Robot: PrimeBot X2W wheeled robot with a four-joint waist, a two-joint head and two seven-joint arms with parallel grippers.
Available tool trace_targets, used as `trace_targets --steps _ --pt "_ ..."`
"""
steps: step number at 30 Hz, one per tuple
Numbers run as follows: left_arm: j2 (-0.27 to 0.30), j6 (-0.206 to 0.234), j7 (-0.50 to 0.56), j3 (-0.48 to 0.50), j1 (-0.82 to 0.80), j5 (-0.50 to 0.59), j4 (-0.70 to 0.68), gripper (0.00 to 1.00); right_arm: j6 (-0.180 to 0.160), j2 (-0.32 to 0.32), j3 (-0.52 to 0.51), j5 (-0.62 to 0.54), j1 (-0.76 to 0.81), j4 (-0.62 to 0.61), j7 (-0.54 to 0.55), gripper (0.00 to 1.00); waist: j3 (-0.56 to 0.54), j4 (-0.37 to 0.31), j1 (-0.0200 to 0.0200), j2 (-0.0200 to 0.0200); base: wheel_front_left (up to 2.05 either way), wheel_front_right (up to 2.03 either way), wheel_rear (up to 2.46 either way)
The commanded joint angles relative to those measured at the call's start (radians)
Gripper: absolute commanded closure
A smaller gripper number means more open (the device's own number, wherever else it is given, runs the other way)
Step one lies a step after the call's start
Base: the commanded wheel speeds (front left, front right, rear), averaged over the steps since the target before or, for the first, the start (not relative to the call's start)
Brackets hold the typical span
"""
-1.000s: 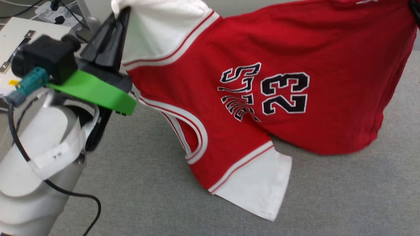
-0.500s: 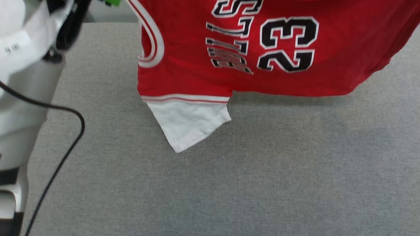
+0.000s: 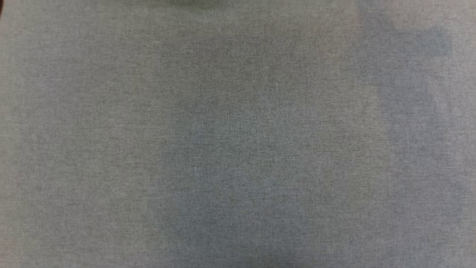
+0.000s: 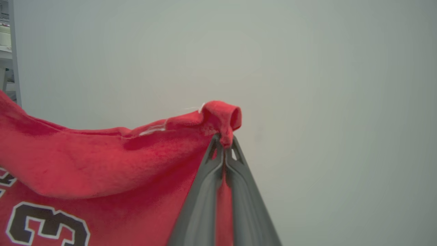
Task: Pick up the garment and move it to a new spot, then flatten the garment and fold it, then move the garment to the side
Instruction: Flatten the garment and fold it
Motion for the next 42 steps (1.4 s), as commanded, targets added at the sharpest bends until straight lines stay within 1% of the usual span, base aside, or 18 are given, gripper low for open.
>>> trace_targets --steps 1,5,10,15,20,21,22,26,30,32,36,42 --pt "-0.005 -0.006 -0.009 0.004 -0.040 0.015 0.013 1.00 -0.001 0.008 0.013 -0.013 -0.053 0.035 -0.023 1.00 0.073 -0.023 -0.0002 0.0000 0.00 0.00 0.00" --pt "-0.008 0.004 -0.012 0.007 -0.096 0.024 0.055 1.00 -0.001 0.030 0.052 -0.032 -0.170 0.150 -0.076 1.00 0.104 -0.019 -0.0002 0.0000 0.00 0.00 0.00" --pt "-0.008 0.001 -0.033 0.002 -0.079 0.015 0.096 1.00 -0.001 0.049 0.138 -0.030 -0.228 0.266 -0.132 1.00 0.142 -0.010 -0.0002 0.0000 0.00 0.00 0.00" --pt "-0.003 -0.006 -0.067 -0.012 0.009 -0.008 0.125 1.00 -0.001 0.057 0.240 0.003 -0.192 0.359 -0.190 1.00 0.159 -0.001 -0.0002 0.0000 0.00 0.00 0.00" --pt "0.009 -0.012 -0.091 -0.028 0.123 -0.034 0.141 1.00 -0.001 0.066 0.328 0.059 -0.113 0.421 -0.245 1.00 0.144 0.000 -0.0002 0.0000 0.00 0.00 0.00" --pt "0.011 -0.013 -0.101 -0.028 0.151 -0.044 0.144 1.00 -0.001 0.066 0.343 0.072 -0.093 0.431 -0.261 1.00 0.135 0.003 -0.0002 0.0000 0.00 0.00 0.00" --pt "0.012 -0.015 -0.127 -0.036 0.230 -0.062 0.146 1.00 -0.001 0.065 0.386 0.110 -0.034 0.450 -0.296 1.00 0.107 0.009 -0.0002 0.0000 0.00 0.00 0.00" --pt "0.002 -0.006 -0.158 -0.061 0.346 -0.065 0.150 1.00 -0.001 0.056 0.461 0.163 0.070 0.448 -0.338 1.00 0.049 0.015 -0.0002 0.0000 0.00 0.00 0.00" --pt "0.009 0.001 -0.198 -0.060 0.493 -0.092 0.146 1.00 -0.001 0.042 0.522 0.227 0.181 0.427 -0.372 1.00 -0.019 0.014 -0.0002 0.0000 0.00 0.00 0.00" --pt "0.016 0.003 -0.209 -0.075 0.572 -0.089 0.139 1.00 -0.001 0.029 0.554 0.260 0.241 0.407 -0.384 1.00 -0.057 0.019 -0.0002 0.0000 0.00 0.00 0.00" --pt "0.025 0.017 -0.227 -0.068 0.748 -0.125 0.103 1.00 -0.001 -0.008 0.611 0.319 0.372 0.353 -0.405 1.00 -0.131 0.029 -0.0002 0.0000 0.00 0.00 0.00" --pt "0.044 0.055 -0.238 -0.059 1.056 -0.181 0.013 1.00 -0.001 -0.081 0.676 0.392 0.588 0.263 -0.421 1.00 -0.242 0.045 -0.0002 0.0000 0.00 0.00 0.00"
